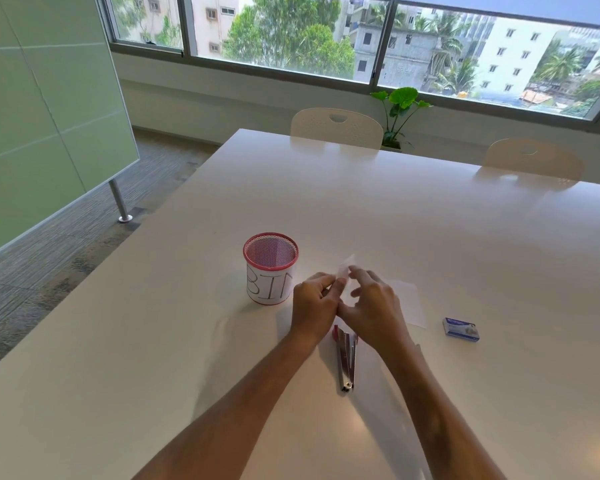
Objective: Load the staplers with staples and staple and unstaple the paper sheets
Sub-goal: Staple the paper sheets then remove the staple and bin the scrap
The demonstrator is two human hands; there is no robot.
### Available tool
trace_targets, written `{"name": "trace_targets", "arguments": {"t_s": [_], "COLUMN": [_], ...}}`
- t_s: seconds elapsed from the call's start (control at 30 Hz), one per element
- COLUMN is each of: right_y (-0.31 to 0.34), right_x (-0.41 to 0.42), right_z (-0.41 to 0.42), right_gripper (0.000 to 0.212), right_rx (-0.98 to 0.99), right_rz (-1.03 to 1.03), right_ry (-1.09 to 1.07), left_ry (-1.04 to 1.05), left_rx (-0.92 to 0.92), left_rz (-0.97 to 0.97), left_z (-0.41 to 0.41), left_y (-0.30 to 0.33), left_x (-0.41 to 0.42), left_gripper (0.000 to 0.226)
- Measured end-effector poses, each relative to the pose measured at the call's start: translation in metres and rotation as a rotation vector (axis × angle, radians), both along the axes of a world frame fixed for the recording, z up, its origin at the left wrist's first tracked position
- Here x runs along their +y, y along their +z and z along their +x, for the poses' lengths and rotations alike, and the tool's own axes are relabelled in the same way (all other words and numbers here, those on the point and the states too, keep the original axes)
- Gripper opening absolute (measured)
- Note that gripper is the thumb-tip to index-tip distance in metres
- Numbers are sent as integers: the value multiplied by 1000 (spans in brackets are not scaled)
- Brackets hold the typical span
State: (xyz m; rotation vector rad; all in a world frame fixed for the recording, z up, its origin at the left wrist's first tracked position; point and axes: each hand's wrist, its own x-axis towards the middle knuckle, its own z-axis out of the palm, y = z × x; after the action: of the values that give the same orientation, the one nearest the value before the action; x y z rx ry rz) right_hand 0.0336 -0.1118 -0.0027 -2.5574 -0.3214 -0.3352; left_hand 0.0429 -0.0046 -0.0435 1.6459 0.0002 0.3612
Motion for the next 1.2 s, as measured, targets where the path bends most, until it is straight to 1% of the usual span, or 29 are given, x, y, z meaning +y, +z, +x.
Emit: {"name": "trace_targets", "arguments": {"t_s": [0.1,0.2,0.27,0.33,0.43,0.5,0.57,0.67,0.73,0.8,0.83,0.97,1.07,1.2], "right_y": [0,-1,-2,-3,-4,-2,0,1,1,2,3,4,6,7], "right_x": [0,-3,-6,-9,-13,-17,-19,-22,-21,-19,-18,-16,-16,-16], "right_z": [1,4,7,9,12,12,11,7,6,4,3,2,1,0], "right_gripper": [52,27,20,17,19,20,19,17,18,19,20,21,20,20], "right_rx": [-11,0,29,65,166,233,304,397,442,446,435,344,309,297], "right_rz": [128,245,340,452,728,921,1055,1126,1169,1158,1139,1111,1126,1154], "right_ry": [3,-11,-20,-36,-47,-26,27,111,153,154,143,44,0,-5], "left_ry": [11,-7,-22,-23,38,100,125,75,34,20,19,36,33,29], "left_rx": [-83,-128,-145,-157,-156,-115,-40,84,112,104,96,93,79,79], "left_rz": [36,64,92,108,101,65,1,-171,-225,-226,-224,-182,-164,-163], "left_z": [-1,-2,-2,-2,0,1,1,0,-2,-3,-3,-2,-2,-2], "left_y": [2,2,1,0,3,7,11,15,16,18,18,21,22,24], "left_x": [-1,-3,-4,-4,-3,-2,-1,-2,-3,-2,-1,1,1,3], "left_gripper": [33,31,31,31,29,31,36,43,30,16,14,27,26,24]}}
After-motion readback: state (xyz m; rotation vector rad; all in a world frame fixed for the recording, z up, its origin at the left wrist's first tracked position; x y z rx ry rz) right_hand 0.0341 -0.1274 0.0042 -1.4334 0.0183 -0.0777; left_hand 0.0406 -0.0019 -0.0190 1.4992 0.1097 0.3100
